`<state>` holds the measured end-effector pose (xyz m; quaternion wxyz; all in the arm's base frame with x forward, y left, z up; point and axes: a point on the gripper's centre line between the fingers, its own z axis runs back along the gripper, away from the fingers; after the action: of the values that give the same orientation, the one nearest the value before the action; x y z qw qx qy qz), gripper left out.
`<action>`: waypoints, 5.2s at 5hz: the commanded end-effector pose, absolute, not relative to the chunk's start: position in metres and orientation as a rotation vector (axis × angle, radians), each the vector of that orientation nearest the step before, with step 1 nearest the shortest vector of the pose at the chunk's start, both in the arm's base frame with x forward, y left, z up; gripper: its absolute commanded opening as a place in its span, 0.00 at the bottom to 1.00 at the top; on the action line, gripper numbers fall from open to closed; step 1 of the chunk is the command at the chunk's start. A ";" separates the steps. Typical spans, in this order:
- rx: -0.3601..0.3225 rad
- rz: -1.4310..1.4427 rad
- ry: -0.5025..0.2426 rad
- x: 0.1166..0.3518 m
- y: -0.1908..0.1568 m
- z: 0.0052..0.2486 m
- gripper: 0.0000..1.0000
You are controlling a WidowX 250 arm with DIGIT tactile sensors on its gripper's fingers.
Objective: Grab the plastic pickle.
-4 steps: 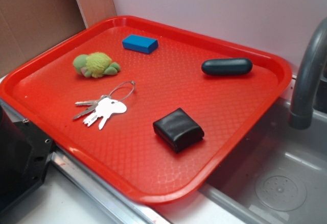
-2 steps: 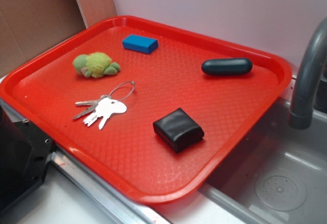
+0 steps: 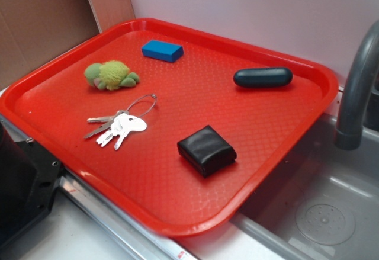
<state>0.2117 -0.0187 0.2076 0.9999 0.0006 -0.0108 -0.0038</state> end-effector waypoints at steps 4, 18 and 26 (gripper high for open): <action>0.007 -0.472 0.050 0.268 -0.118 0.145 1.00; 0.085 -0.579 0.251 0.324 -0.090 0.030 0.00; -0.044 0.029 -0.135 0.232 -0.071 0.311 0.00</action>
<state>0.2399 -0.0645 0.3068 0.9989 -0.0169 -0.0431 0.0081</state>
